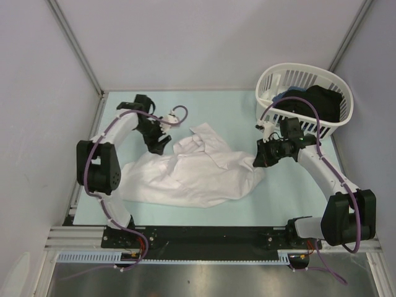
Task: Fold and stack the long sleeve shirts
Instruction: Flatten the shirt out
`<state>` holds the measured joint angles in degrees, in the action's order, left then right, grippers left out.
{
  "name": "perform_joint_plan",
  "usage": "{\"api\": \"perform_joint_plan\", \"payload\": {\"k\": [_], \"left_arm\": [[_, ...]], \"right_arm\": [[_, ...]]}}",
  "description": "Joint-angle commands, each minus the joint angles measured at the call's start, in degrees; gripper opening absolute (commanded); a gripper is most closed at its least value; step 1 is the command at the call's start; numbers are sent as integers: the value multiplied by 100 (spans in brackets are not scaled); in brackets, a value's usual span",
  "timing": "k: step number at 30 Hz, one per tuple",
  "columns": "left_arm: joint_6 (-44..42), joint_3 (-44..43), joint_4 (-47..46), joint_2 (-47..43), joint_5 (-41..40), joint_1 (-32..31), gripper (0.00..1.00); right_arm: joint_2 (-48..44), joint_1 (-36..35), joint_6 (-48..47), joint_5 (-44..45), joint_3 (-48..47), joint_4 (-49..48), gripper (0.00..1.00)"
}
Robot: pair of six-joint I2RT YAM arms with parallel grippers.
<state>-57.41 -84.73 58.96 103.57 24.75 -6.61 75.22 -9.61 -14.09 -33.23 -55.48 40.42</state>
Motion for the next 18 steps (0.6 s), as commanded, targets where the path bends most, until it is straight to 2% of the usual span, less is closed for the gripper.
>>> {"api": "perform_joint_plan", "payload": {"k": [1,3,5,8,9,11,12,17,18], "left_arm": [[45,-149,116,540,434,-463,77],[80,-27,55,620,399,-691,77],[221,315,-270,735,-48,-841,74],[405,615,-526,857,-436,-930,59],[441,563,-526,875,-506,-895,35],[572,318,-377,919,-410,-659,11],[660,-171,-185,954,-349,-535,0],[1257,-2387,344,1175,117,185,0],[1337,-2973,466,1079,474,413,0]], "right_arm": [[-69,64,-15,36,-182,-87,6],[-86,108,37,1,-156,-122,6],[-130,117,55,-16,-112,-149,6],[-122,117,20,-8,-85,-166,6],[-96,126,20,10,-94,-193,6],[70,178,81,28,-225,-341,4],[141,196,108,10,-322,-394,3],[809,397,-24,-78,-1340,-475,0],[1036,459,-50,-130,-1821,-422,0]]}}
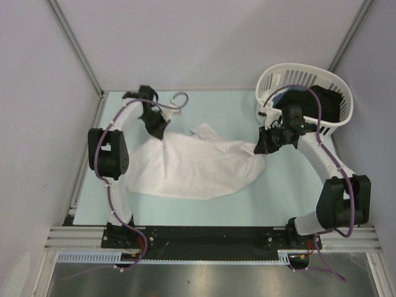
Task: Fold and stack the long sleeve shirts
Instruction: Flatten the shirt out
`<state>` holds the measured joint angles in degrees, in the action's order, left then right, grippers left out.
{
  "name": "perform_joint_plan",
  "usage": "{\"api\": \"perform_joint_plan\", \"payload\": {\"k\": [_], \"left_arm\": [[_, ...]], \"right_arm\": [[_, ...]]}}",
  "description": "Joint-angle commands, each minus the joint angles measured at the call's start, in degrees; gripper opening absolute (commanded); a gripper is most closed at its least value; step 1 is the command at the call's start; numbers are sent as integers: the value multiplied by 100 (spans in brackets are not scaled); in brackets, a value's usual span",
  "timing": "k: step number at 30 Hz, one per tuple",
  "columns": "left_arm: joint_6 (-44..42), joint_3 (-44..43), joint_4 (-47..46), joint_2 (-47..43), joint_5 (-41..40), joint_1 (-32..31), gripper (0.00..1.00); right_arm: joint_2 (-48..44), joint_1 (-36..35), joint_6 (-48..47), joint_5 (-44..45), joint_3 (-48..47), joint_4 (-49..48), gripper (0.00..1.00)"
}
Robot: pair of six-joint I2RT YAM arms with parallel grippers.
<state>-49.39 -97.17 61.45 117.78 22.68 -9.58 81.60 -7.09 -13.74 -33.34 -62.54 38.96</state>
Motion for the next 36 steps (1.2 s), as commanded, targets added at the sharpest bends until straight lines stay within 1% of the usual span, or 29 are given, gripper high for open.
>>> {"api": "perform_joint_plan", "payload": {"k": [1,2,3,4,5,6,7,8,9,10,11,12,14,15,16,17,19,20,21,23,24,25,26,27,29,32,34,35,36], "left_arm": [[596,-1901,253,-439,842,808,0],[545,-1964,306,-622,1026,887,0],[405,-1668,376,-816,1272,940,0],[-14,-1309,359,-1418,1327,1089,0],[-306,-826,359,-1763,1362,1108,0],[-639,431,359,-2106,1362,1117,0],[-1382,1131,359,-2832,1206,1108,0],[-1711,1817,315,-3117,1004,1082,0],[-1915,3059,-7,-3399,680,1055,7],[-2091,3516,-123,-3584,233,1073,15],[-2214,3833,-125,-3778,150,1273,25],[-2338,4063,110,-3806,167,1423,38],[-2391,3969,471,-3789,377,1713,48],[-2426,3881,647,-3797,413,1871,56],[-2383,3698,814,-3841,439,1907,57],[-2348,3592,851,-3919,544,1916,61],[-2147,3196,842,-3912,746,1855,67],[-2024,3056,816,-3859,860,1655,68],[-1761,2811,816,-3667,870,1505,72],[-1619,2633,877,-3455,922,1188,75],[-1592,2554,860,-3367,1036,848,76],[-1600,2536,799,-3323,1089,696,76],[-1618,2527,720,-3279,1090,338,76],[-1696,2492,580,-3218,968,143,76],[-1724,2378,509,-2753,748,-322,72],[-1627,1843,526,-1980,808,-570,70],[-1723,1517,508,-1794,817,-772,70],[-1793,1447,517,-1680,817,-1017,70],[-2037,1342,561,-1653,835,-1141,71]], "right_arm": [[496,295,-77,-189,-1398,-223,0],[575,453,-103,-451,-1645,-39,0],[654,524,-120,-584,-2039,41,0],[655,568,-181,-725,-2129,146,0],[620,586,-513,-996,-2165,399,0],[550,508,-742,-1086,-2139,576,0],[428,403,-1032,-1121,-1930,752,0],[383,262,-1296,-1078,-1746,1171,0],[330,-17,-1768,-1026,-1552,1314,0],[208,-194,-1912,-982,-1089,1377,0],[155,-335,-2018,-807,-858,1395,0],[119,-650,-2193,-684,-673,1412,0],[67,-863,-2343,-428,-234,1474,0],[58,-934,-2361,-401,-110,1483,0],[57,-986,-2344,-392,-22,1457,0],[57,-996,-2318,-375,75,1396,0],[93,-996,-2204,-375,102,1308,0],[119,-1005,-2186,-383,93,1238,0],[163,-996,-2151,-375,76,1202,0],[189,-961,-2116,-410,41,1184,0],[181,-978,-2116,-410,32,1175,0],[172,-961,-2116,-401,32,1167,0],[180,-952,-2124,-401,32,1175,0],[181,-943,-2116,-384,32,1167,0],[189,-926,-2081,-366,23,1167,0],[172,-899,-2045,-322,5,1149,0],[163,-838,-1984,-348,-12,1149,0],[163,-812,-1958,-374,-12,1149,0],[163,-750,-1931,-392,-12,1158,0]]}}
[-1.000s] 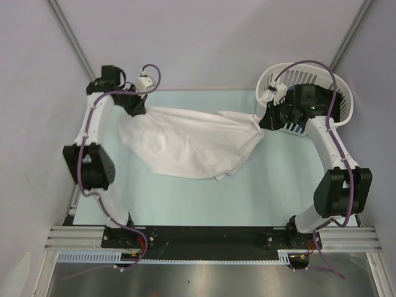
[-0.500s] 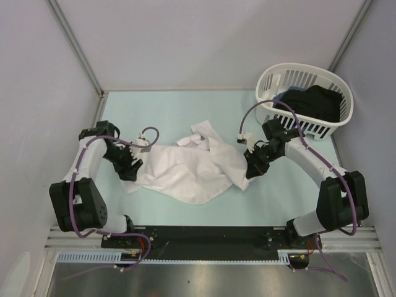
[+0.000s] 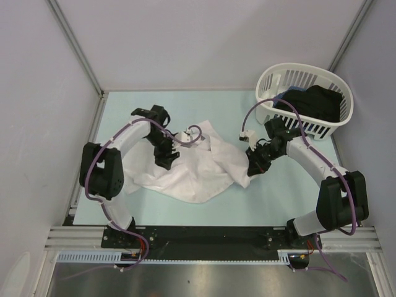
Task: Fold and stack the long sleeve shirts
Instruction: Flatten the shirt out
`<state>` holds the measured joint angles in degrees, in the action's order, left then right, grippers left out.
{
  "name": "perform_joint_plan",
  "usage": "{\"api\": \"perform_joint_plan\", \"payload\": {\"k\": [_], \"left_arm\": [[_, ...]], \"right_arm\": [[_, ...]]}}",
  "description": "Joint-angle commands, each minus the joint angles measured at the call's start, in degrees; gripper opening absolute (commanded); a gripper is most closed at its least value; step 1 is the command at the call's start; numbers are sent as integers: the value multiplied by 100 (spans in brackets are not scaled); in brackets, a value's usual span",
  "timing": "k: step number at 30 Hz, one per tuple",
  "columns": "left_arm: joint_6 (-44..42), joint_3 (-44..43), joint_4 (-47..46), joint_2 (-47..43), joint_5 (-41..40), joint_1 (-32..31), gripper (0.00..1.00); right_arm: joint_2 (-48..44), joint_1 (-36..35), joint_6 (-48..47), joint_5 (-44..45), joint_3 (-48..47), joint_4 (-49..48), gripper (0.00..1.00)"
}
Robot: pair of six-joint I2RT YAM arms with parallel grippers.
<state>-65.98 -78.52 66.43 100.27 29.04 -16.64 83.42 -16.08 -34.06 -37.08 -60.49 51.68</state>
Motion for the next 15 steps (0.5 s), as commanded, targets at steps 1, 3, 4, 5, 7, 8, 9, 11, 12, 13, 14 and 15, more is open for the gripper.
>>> {"api": "perform_joint_plan", "payload": {"k": [1,3,4,5,7,8,9,11,12,13,14,15], "left_arm": [[-564,-541,106,133,181,-567,71],[-1159,-533,238,203,94,-980,71],[-1407,-515,282,221,67,-1112,71],[-1662,-480,404,256,-11,-1330,70],[-2453,-392,554,283,-135,-1551,69],[-2664,-375,607,300,-266,-1753,69],[-2962,-348,608,335,-328,-1842,69],[-3280,-383,651,423,-442,-2078,69],[-3377,-401,669,458,-469,-2141,70],[-3448,-418,695,502,-513,-2272,70],[-3553,-436,713,537,-626,-2325,70],[-3615,-445,730,651,-680,-2378,70]], "right_arm": [[-18,175,119,-79,-209,-114,0],[8,219,172,-124,-200,-132,0],[25,236,181,-159,-191,-158,0],[34,236,190,-168,-191,-176,0],[43,245,225,-203,-191,-193,0],[69,237,233,-221,-200,-193,0],[78,236,242,-247,-209,-193,0],[96,228,242,-256,-235,-194,0],[87,228,251,-273,-235,-220,0],[87,219,251,-282,-235,-220,0],[96,219,251,-300,-244,-237,0],[96,219,260,-300,-244,-237,0]]}}
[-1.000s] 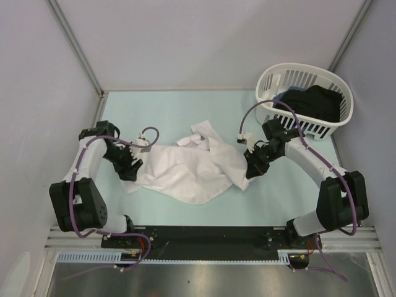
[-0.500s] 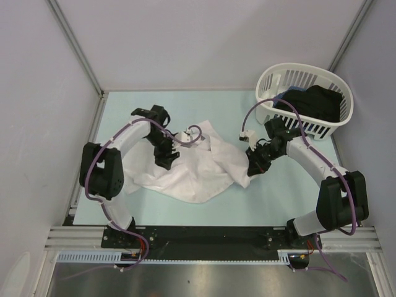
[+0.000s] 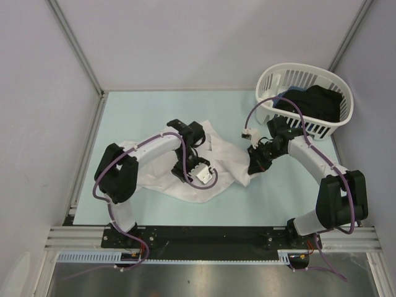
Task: Fold and stack the long sleeve shirts
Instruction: Flatten the shirt out
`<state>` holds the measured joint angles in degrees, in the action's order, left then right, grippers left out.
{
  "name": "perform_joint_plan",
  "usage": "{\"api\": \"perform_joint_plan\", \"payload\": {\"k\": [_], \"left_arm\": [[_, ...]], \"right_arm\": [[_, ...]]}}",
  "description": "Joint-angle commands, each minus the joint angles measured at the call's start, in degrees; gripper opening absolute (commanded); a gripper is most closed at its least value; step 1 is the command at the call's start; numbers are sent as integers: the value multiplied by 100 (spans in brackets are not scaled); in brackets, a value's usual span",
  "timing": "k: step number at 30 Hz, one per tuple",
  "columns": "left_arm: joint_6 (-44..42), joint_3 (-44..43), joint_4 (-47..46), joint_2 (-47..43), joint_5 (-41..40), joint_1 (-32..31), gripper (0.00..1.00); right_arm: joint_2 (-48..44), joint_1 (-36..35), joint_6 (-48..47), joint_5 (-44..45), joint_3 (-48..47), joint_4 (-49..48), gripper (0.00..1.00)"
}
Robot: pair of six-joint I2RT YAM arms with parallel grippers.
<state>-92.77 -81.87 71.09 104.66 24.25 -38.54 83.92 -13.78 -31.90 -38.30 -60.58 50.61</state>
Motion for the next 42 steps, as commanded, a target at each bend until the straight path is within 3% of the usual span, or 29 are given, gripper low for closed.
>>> {"api": "perform_joint_plan", "payload": {"k": [1,6,11,18,24,28,29,32,37,40,42], "left_arm": [[-979,-110,291,265,-262,-267,70],[-1190,83,291,546,-640,-329,69],[-1147,30,283,784,-886,-338,62],[-839,451,520,-225,-1282,-48,28],[-242,716,696,-868,-1450,802,0],[993,-194,731,-465,-792,1725,0],[1224,-381,731,-351,-512,1936,0],[1998,-769,748,54,-98,2701,0],[2448,-490,661,2,247,3502,0],[2474,-121,494,-174,308,3547,0],[2527,3,406,-314,343,3547,0]], "right_arm": [[54,-11,52,-186,-244,-139,0],[19,7,35,-248,-244,-122,0],[2,-2,17,-300,-218,-122,0],[160,-19,-88,-397,-481,-51,2],[651,-55,17,-687,-1192,-191,3],[1292,-20,743,-959,-2079,-473,18],[1450,33,886,-1134,-2281,-534,32],[2066,304,1325,-1512,-2792,-465,51],[2489,596,1397,-1812,-2890,-148,62],[2428,701,1450,-2110,-2723,-43,63],[2392,710,1458,-2198,-2661,10,58]]}}
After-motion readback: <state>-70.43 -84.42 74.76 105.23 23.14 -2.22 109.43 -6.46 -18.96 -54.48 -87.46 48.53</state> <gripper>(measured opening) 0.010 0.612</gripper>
